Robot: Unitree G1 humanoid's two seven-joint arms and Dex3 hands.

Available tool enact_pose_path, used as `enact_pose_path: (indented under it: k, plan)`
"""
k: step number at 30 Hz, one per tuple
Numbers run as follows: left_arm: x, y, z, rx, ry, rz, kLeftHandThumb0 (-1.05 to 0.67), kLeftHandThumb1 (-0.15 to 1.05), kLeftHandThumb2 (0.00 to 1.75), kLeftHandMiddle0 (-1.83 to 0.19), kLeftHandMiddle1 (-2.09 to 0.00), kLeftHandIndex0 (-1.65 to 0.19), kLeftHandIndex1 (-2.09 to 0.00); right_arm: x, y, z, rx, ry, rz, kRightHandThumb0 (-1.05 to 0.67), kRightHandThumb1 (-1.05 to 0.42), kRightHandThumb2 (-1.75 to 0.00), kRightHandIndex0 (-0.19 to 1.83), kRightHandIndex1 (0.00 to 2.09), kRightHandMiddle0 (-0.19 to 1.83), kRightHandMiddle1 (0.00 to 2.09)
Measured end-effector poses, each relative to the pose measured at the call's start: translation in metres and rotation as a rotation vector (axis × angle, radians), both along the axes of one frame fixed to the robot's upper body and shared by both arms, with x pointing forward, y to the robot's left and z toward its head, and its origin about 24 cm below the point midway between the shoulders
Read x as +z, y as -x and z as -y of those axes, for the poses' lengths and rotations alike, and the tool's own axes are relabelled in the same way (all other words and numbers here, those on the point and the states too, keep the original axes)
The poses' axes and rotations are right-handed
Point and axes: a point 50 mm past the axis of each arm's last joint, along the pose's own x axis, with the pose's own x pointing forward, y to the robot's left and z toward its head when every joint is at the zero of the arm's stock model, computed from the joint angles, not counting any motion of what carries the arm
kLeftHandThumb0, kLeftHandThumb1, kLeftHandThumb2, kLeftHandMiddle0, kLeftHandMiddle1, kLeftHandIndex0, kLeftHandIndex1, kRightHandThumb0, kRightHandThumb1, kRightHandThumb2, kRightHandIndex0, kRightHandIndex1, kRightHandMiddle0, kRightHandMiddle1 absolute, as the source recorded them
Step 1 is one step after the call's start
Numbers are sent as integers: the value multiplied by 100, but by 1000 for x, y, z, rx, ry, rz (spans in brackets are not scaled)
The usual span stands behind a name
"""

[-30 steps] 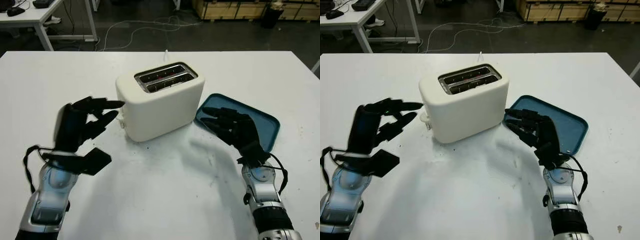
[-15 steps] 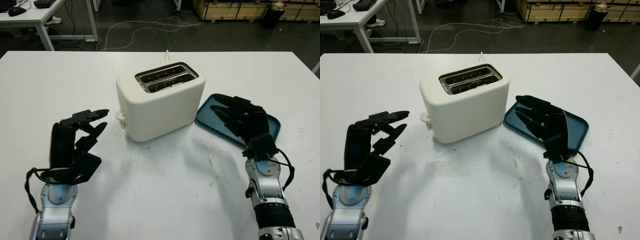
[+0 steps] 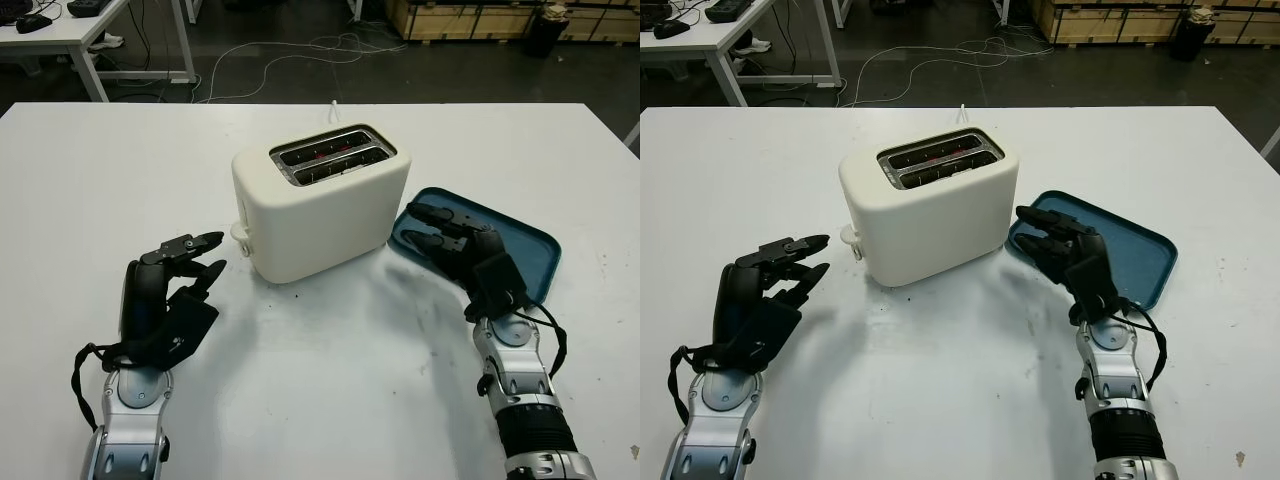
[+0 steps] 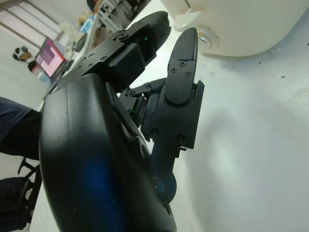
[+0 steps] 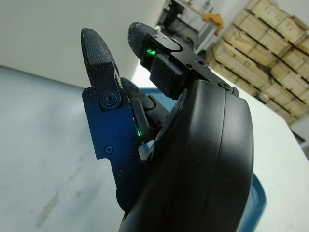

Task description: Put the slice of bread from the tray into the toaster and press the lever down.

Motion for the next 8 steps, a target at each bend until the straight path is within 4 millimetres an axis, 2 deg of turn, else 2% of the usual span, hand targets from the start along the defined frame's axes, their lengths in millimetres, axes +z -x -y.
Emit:
enact_pose_path:
  k: [8]
  plan:
    - [2,-3,5,-21,-2,7,-46,92,4,-60,-117,-96,-9,-1,0,-3,19,4,-18,-62,-84,0,94,0,89,0]
